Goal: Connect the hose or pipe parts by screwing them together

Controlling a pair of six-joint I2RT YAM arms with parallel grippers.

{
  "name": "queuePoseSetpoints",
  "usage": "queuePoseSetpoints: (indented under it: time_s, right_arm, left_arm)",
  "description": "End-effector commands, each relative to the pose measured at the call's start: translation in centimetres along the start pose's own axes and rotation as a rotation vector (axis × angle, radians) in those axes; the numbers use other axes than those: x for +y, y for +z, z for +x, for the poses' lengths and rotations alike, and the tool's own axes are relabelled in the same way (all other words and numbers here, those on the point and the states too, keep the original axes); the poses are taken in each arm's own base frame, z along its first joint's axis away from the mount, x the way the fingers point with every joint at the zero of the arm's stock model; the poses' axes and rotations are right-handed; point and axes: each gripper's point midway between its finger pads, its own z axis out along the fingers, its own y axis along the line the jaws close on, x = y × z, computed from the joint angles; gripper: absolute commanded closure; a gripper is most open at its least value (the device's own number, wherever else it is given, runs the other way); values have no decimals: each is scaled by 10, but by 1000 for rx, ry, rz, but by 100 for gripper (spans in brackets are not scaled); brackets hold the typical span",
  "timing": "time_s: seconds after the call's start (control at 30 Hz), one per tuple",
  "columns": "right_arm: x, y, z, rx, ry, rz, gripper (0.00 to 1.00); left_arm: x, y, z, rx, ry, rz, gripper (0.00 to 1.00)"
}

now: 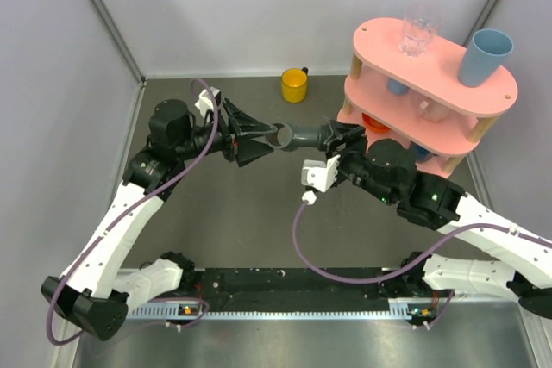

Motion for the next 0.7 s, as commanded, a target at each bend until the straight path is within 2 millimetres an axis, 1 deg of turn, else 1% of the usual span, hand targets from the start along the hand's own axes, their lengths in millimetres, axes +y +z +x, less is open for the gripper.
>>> queuePoseSetpoints:
  time_s: [0.0,0.1,0.27,0.3,0.37,0.4,0.47,0.5,0.53,0.6,0.67]
  right_arm:
    - [-42,-7,-14,-34,50,129,100]
    - [-43,-5,-13,-23,61,127,100]
    - [-47,2,-17,-19,93,127,100]
    - [-49,3,-17,-19,106,135,100]
    - [-59,3,-19,-15,133,162,100]
    - [-58,7,-17,1,143,161,100]
    - [-63,9,-21,-12,180,169,100]
    - [-63,11,-26,-32,195,162,100]
    - [-63,12,-28,-43,233,159,100]
    - [-66,13,-33,-60,267,157,100]
    - [-65,16,-37,-73,316,139,100]
  left_arm:
    - [19,-7,-4,-51,91,-114,36]
    - [26,-10,-6,-70,130,-158,38]
    - [43,-3,-8,-46,154,-224,39]
    - [45,-2,-8,-44,161,-230,42]
    - [49,-1,-9,-48,177,-247,44]
    - [51,0,-8,-47,185,-252,46]
    - [54,1,-10,-54,210,-260,48]
    - [57,2,-9,-51,217,-267,50]
    - [58,2,-10,-55,228,-271,53]
    - [63,4,-12,-61,269,-279,57]
    - [65,5,-12,-61,300,-267,58]
